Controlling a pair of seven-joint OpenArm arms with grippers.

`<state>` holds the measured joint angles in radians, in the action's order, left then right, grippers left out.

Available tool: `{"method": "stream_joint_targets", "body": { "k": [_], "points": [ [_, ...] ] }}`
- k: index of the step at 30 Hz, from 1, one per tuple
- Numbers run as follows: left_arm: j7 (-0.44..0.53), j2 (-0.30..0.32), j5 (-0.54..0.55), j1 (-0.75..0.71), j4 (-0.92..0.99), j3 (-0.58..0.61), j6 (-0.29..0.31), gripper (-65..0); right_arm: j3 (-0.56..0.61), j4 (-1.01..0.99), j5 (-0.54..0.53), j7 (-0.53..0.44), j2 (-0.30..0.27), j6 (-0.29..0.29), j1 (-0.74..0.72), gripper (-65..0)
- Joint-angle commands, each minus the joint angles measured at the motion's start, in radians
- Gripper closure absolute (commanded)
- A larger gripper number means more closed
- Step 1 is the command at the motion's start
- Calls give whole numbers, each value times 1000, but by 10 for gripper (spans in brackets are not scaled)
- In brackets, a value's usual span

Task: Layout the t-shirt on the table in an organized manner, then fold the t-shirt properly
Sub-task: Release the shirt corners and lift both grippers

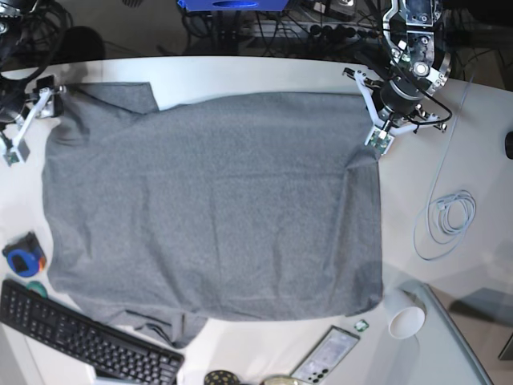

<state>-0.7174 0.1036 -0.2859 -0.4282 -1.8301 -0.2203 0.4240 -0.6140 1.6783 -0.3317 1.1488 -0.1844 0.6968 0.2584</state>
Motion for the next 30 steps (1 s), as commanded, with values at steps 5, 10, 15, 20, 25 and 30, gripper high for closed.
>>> {"method": "stream_joint_targets", "body": {
  "k": [5, 10, 15, 20, 25, 30],
  "points": [
    [9, -9, -6, -18, -67, -130, -7, -375, -42, 151, 1, 0, -22, 1, -9, -432],
    [12, -29, 3, 2, -112, -256, -7, -324, -39, 39, 3, -102, -22, 1, -101, -431],
    [14, -92, 4, 85, -69, -221, -7, 0, 39, -218, 42, -273, -56, 1, -213, -263],
    [15, -120, 3, 147, 26, -126, -7, 0, 99, -409, 151, -405, -53, 1, -305, 0],
    [18, -115, -3, 164, 126, -113, -9, 0, 107, -533, 220, -470, -53, 1, -370, -12],
    [117, -86, -6, 136, 188, -120, -9, 0, 107, -662, 276, -527, -57, 1, -400, -14]
  ]
}}
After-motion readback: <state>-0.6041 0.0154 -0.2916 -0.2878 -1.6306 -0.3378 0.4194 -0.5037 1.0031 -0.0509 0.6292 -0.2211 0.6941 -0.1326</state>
